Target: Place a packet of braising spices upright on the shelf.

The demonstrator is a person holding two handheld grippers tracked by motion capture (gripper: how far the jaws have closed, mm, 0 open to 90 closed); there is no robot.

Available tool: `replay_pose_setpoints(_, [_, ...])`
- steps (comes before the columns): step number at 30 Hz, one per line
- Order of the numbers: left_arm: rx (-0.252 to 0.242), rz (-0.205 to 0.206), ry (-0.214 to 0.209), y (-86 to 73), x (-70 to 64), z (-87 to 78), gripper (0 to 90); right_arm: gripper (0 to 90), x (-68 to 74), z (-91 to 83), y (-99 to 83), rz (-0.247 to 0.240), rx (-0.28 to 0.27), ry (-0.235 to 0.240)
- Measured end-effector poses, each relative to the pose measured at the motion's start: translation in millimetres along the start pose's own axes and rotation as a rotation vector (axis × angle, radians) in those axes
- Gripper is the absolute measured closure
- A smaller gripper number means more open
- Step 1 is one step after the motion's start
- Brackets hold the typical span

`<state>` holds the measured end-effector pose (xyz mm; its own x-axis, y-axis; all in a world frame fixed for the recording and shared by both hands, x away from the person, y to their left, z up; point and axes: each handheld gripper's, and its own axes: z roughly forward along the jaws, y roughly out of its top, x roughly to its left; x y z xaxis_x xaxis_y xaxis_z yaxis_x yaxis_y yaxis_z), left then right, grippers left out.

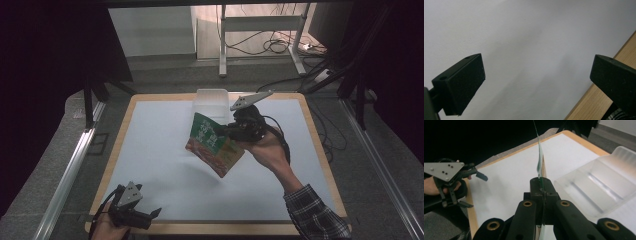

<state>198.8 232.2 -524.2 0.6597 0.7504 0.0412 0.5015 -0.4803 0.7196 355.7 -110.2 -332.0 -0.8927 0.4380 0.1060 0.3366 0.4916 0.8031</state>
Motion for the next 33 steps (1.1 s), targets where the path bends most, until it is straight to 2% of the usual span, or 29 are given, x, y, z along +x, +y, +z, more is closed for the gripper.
replay_pose_setpoints(9, [0.001,0.003,0.001,0.2,-0.4,0.4,0.0,89.1,-9.4,-11.9,17.7,-0.004,-0.011,-0.012])
replay_pose_setpoints(15, [0.002,0.003,0.000,0.3,-0.5,0.6,0.0,89.2,-14.7,-18.3,34.8,-0.014,-0.012,-0.042])
replay_pose_setpoints(24, [0.002,0.001,-0.002,0.3,-0.1,0.4,0.0,89.2,-26.1,-27.9,62.4,0.006,-0.037,-0.062])
replay_pose_setpoints(33, [-0.006,-0.016,-0.008,-0.2,1.2,0.0,0.0,89.2,-39.3,-29.2,84.9,-0.006,-0.061,-0.113])
